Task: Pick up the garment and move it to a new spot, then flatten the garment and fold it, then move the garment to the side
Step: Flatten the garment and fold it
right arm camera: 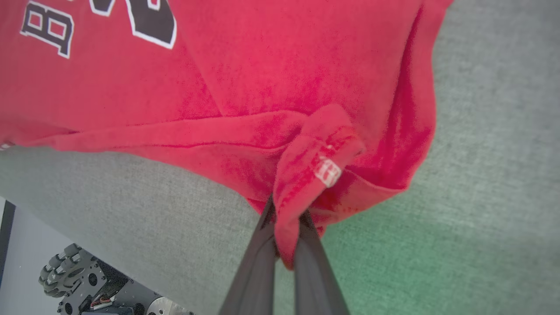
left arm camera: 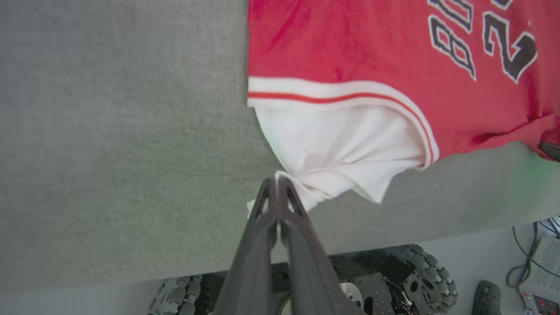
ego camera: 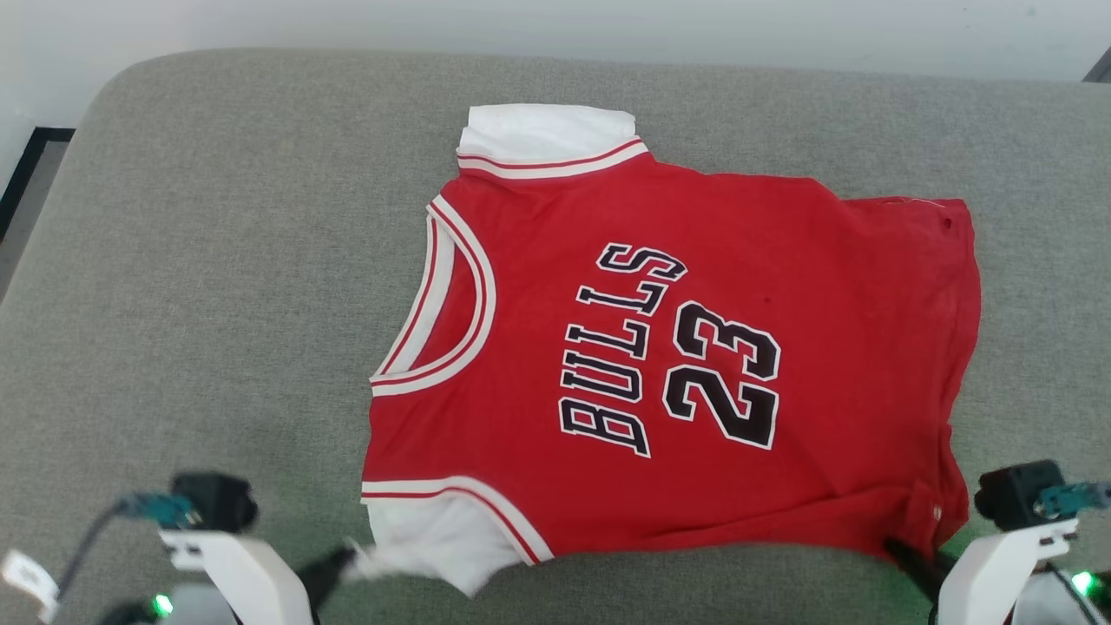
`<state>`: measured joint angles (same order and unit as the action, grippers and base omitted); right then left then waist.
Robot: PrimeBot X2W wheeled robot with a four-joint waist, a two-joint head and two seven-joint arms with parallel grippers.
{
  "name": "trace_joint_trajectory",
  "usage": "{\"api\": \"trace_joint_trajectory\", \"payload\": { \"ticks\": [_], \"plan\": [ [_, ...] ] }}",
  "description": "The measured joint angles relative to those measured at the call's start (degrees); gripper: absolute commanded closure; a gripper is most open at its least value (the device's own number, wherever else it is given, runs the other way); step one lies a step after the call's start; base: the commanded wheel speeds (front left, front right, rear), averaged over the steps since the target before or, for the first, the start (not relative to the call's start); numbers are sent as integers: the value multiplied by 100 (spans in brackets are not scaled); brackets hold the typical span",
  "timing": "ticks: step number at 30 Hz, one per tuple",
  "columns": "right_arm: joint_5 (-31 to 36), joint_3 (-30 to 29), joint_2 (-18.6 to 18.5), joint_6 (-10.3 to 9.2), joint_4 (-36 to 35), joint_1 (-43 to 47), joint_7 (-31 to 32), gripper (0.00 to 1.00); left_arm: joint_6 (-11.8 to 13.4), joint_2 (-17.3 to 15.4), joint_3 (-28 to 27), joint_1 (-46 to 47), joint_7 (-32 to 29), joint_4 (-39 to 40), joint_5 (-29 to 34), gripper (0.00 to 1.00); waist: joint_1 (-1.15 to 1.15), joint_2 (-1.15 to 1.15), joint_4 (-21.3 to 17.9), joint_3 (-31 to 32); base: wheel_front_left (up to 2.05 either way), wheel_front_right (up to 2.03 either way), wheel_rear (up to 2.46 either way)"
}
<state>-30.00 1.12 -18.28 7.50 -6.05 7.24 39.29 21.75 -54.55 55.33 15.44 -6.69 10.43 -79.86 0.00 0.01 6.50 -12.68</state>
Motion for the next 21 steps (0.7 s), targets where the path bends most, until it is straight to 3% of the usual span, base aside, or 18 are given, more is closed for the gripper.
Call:
{"api": "trace_joint_trajectory", "payload": {
  "ticks": [7,12,21],
  "plan": [
    [149,-205,101,1,-452,-418,172,100,97,-587,-290,849,-287,479,531,100,0,0,-46,-34,0,0,0],
    [382,-210,90,0,-576,-852,308,100,-67,-642,-376,1529,-606,446,862,100,0,0,-96,-83,0,0,0],
    [712,100,-36,0,-116,-2020,309,100,-931,211,-325,2907,-1214,-914,1187,100,0,0,-205,-357,0,0,0]
  ]
}}
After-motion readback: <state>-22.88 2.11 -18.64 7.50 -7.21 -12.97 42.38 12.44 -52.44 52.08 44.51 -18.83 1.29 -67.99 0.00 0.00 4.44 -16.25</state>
